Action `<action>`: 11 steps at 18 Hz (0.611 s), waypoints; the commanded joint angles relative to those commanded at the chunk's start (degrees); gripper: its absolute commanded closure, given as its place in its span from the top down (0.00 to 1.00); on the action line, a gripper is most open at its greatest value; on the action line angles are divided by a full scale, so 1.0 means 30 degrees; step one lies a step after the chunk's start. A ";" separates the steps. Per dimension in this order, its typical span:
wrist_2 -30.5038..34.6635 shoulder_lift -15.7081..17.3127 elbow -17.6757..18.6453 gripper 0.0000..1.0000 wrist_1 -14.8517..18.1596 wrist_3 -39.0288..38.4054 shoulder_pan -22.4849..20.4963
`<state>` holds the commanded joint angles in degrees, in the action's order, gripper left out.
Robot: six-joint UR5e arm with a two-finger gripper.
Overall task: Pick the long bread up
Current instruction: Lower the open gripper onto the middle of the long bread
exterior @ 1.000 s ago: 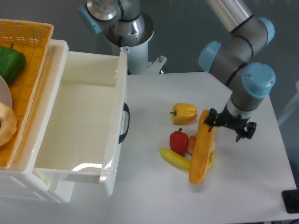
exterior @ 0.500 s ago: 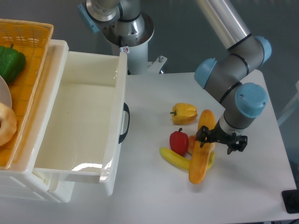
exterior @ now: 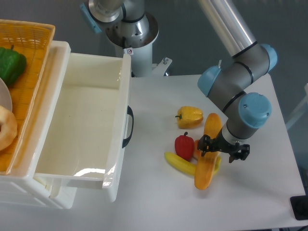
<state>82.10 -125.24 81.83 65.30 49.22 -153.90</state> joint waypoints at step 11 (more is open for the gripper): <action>-0.0060 -0.0498 0.0000 0.58 0.0000 0.0554 0.0205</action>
<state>81.91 -126.74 81.83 65.30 50.88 -153.28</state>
